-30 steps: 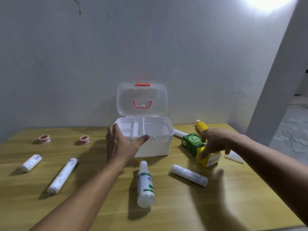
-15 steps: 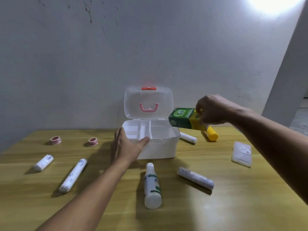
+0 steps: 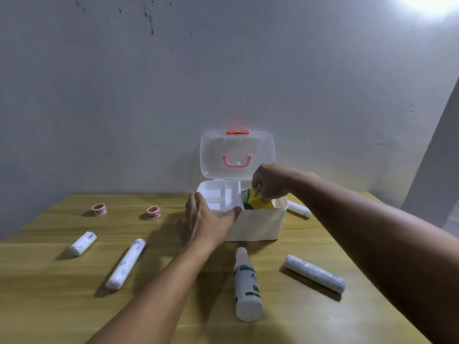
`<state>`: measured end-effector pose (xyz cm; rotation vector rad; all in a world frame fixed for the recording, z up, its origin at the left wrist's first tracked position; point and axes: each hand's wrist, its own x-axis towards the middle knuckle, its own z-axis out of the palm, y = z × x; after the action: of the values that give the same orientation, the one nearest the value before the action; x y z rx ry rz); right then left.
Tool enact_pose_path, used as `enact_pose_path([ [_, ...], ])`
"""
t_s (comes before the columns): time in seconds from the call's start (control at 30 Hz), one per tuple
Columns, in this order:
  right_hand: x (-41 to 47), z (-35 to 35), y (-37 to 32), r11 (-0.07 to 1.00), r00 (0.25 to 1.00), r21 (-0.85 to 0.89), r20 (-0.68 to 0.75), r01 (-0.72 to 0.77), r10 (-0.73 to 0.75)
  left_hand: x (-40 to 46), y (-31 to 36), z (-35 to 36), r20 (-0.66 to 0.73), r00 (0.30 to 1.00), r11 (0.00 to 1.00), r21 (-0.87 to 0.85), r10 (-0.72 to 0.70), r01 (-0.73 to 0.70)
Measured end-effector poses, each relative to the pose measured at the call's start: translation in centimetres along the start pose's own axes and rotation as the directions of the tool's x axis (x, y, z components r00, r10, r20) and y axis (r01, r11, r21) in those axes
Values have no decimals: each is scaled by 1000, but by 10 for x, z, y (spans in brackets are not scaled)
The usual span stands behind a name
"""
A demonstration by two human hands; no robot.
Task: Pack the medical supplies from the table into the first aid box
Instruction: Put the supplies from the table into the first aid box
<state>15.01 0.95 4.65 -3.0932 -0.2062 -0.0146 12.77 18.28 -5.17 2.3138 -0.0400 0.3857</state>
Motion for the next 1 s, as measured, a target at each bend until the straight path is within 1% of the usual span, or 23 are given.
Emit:
enact_pose_path([
  [0.13,12,22,1,999,1000,47,12,9,-10,1,-2,2,-33,999,1000,-14,6,-7],
  [0.23,16,33,3,997,1000,83,-11,-3,4,0,-4,3,-46,999,1000,-22,15,-16],
  [0.43,16,38,1,987,995,137,-51,-79,87,-1,-3,3,-58,998,999,-32,22,-24],
  [0.57,10,32,4,966,993,244,-57,-83,100,0,-3,2,-40,999,1000,-23,20,-21],
  [0.6,6,26,7,951,990,296,-77,-87,114,1,-3,0,-40,999,1000,-8,22,-23],
  [0.67,-5,13,20,924,970,375,-189,-72,152,2,-1,-3,-64,997,999,33,43,-41],
  [0.73,-21,1,39,918,925,394,-326,-56,196,3,2,-6,-96,991,992,101,91,-81],
  [0.77,-30,-3,49,914,905,400,-361,-69,226,3,3,-7,-98,987,982,152,126,-110],
  [0.8,-40,-4,61,912,892,399,-371,-98,258,3,5,-7,-88,983,970,197,162,-142],
  [0.83,-49,-4,73,910,891,387,-348,-148,293,3,8,-6,-78,978,958,227,195,-173],
  [0.9,-66,3,100,905,894,290,-233,-311,382,1,15,-3,-70,968,939,269,240,-214],
  [0.93,-74,8,110,889,879,219,-178,-402,441,0,18,-1,-78,964,932,287,254,-223],
  [1.0,-92,20,130,808,801,129,-114,-575,588,-3,24,4,-94,954,916,322,285,-242],
])
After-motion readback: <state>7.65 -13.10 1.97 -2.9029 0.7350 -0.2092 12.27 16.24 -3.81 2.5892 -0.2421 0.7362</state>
